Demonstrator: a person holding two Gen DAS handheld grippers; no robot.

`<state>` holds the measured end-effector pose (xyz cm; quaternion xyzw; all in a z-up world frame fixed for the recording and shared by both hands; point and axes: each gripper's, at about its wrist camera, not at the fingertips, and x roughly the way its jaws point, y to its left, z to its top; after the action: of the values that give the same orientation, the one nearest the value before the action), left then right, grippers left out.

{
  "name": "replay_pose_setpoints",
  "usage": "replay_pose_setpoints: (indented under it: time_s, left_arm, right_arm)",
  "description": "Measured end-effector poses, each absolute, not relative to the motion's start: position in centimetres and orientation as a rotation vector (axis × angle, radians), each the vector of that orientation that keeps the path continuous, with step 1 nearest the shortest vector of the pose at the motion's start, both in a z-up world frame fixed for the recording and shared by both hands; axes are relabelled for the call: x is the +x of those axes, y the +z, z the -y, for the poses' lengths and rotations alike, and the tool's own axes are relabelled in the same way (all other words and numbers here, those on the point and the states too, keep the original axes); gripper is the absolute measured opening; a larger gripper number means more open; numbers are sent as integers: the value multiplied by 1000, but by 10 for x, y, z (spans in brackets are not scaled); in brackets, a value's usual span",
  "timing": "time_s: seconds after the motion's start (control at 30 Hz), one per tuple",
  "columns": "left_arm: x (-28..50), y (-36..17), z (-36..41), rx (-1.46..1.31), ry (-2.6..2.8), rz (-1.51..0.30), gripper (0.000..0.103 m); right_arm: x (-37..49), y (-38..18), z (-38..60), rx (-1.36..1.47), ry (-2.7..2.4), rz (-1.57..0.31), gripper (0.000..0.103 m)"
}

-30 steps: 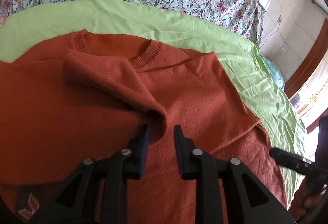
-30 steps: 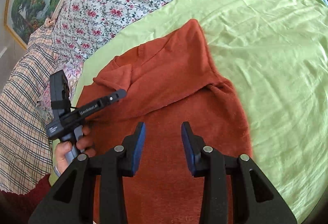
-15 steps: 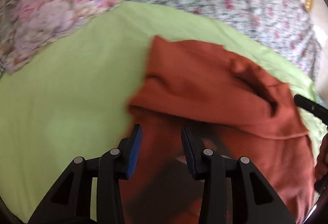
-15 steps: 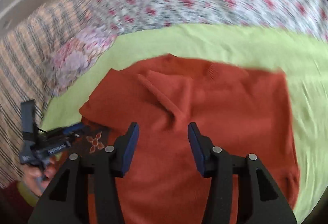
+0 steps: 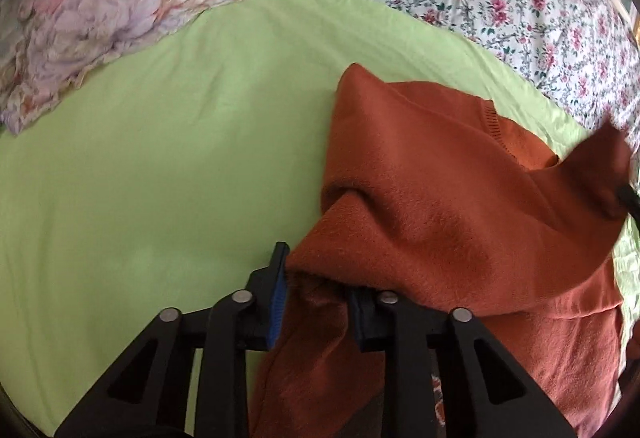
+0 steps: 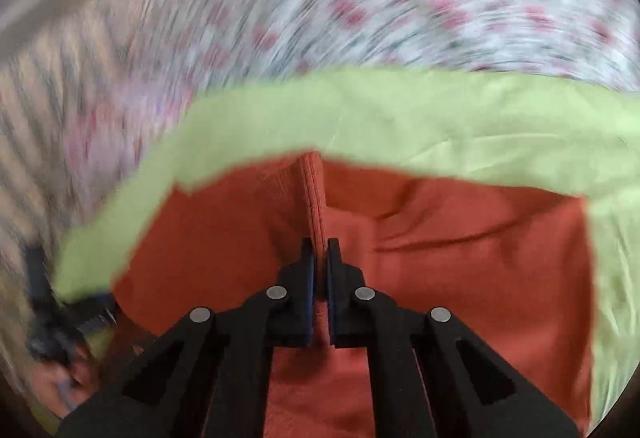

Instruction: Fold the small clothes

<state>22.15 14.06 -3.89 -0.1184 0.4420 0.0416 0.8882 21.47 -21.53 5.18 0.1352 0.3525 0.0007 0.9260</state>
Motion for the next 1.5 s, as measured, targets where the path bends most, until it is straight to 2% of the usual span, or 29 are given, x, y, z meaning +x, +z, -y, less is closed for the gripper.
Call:
replay_pose_setpoints:
  time_s: [0.13, 0.27, 0.33, 0.47, 0.57, 0.83, 1.0, 1.2, 1.3, 1.43, 1.5]
  left_arm:
    - [211, -40, -141, -264, 80, -914, 22]
    - [211, -39, -137, -237, 86, -916, 19]
    - [211, -36, -141, -262, 91, -903, 19]
    - [209, -37, -148, -310, 91, -900, 19]
    - [205, -39, -146, -305, 89, -896, 19]
    - [203, -44, -162, -399, 68, -934, 21]
    - [177, -21, -165, -367, -91, -933, 17]
    - [179, 22, -137, -357, -267, -818, 21]
    - [208, 10, -110, -313, -286, -837, 21]
    - [247, -30, -102, -236, -171, -966, 20]
    - [248, -40, -113, -278, -179, -977, 20]
  right_arm:
    - [163, 29, 268, 465, -157, -695, 6]
    - [149, 0, 290, 565, -194, -772, 6]
    - [152, 10, 286, 543, -180, -755, 6]
    - [158, 66, 275, 508, -93, -609, 6]
    - [159, 77, 275, 474, -98, -589, 6]
    - [142, -5, 283, 432, -199, -835, 6]
    - [119, 7, 291, 404, -254, -830, 19]
    - [113, 39, 290, 384, -216, -738, 21]
    - [138, 27, 277, 380, -128, -787, 21]
    - [162, 0, 278, 337, -163, -896, 21]
    - [162, -8, 287, 335, -200, -901, 17]
